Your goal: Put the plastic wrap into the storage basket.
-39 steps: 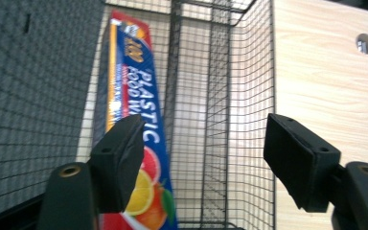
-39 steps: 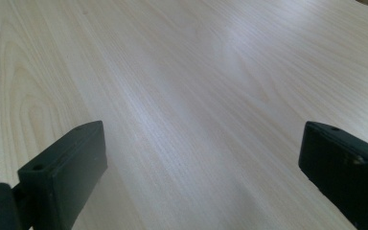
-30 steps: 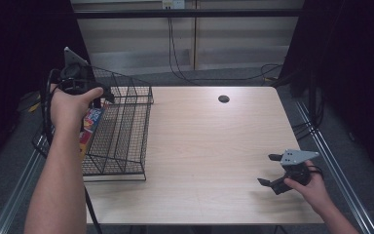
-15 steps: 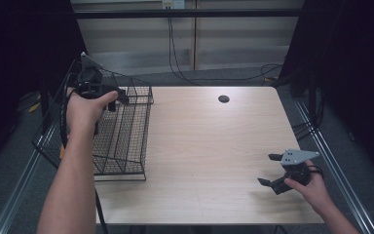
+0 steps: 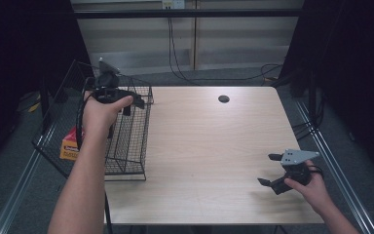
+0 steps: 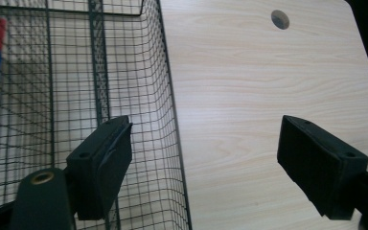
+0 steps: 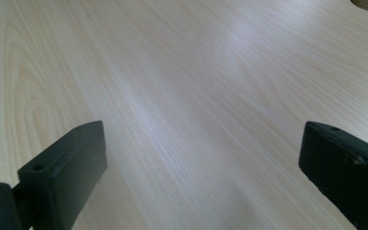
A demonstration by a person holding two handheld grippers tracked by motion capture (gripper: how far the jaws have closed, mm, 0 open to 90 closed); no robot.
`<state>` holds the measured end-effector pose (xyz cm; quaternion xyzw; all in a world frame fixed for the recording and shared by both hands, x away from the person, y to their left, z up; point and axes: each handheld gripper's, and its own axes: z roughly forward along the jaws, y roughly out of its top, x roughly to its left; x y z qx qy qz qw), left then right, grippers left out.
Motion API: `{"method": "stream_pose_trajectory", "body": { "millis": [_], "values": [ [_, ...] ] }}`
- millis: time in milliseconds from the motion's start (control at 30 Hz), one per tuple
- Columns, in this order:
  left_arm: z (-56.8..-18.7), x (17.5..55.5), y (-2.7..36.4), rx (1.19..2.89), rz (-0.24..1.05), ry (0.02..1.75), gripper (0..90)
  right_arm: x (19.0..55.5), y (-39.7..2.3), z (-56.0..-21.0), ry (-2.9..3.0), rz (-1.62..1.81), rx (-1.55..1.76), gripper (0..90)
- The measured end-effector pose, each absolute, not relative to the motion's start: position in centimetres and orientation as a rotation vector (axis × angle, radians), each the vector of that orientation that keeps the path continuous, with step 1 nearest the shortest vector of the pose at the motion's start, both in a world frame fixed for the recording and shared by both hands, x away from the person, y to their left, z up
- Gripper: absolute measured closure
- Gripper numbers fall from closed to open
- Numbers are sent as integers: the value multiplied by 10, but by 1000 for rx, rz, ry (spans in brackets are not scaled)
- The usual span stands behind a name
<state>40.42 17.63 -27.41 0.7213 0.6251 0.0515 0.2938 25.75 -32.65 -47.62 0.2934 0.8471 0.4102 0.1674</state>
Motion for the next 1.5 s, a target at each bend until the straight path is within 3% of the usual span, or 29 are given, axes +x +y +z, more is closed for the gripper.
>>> {"method": "stream_pose_trajectory", "body": {
  "millis": [1500],
  "values": [
    [-323, 386, 99, 2061, 24, 1358, 131, 258, -326, -477, 2416, 1168, 832, 24]
  ]
}}
